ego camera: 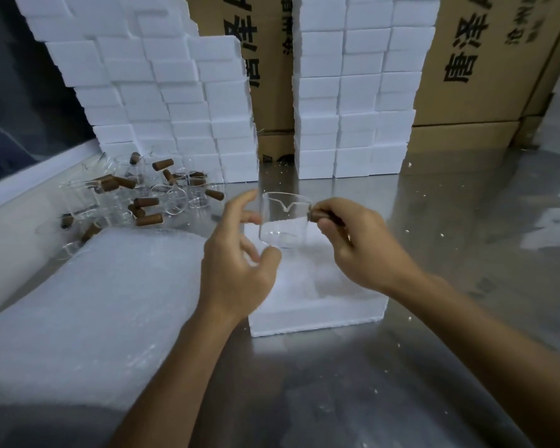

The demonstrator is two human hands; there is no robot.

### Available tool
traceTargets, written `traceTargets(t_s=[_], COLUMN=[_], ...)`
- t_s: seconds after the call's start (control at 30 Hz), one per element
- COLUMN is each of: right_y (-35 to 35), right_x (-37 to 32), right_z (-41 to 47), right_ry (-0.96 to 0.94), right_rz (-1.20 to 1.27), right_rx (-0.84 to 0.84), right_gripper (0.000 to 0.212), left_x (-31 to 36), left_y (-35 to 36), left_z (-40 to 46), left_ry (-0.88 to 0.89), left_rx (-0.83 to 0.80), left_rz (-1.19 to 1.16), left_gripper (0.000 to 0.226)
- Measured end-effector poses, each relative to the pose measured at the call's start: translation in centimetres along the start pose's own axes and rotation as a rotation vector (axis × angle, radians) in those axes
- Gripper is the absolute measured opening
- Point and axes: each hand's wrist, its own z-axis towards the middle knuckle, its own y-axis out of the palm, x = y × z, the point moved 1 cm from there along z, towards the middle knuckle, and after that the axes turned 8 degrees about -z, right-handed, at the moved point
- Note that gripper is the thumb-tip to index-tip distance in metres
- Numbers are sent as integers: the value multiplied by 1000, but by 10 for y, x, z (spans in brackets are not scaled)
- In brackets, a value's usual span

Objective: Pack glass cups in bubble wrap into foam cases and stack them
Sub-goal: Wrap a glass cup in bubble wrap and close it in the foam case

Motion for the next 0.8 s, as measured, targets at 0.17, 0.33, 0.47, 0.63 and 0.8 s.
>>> traceTargets(t_s=[0.17,0.33,0.47,0.63,0.8], right_y=[0,0,-10,-14,-16], right_x=[5,1,4,7,5], right_z=[-10,-21,-30,-34,-33], right_ry=[-2,72,83,-53,-119], right_rz=[107,419,418,193,68], right_rx=[66,128,113,-17,125], right_gripper=[20,24,22,68,64], left_x=[0,0,3,5,11], left_y=[5,7,7,9,8], left_z=[-1,-3,-3,-6,-6], left_ry=[26,-47,-26,-1,73], left_rx=[-70,-171,-204,-182,-228], left_rz=[27,-148,-81,-28,2], left_gripper=[73,78,63,63,67])
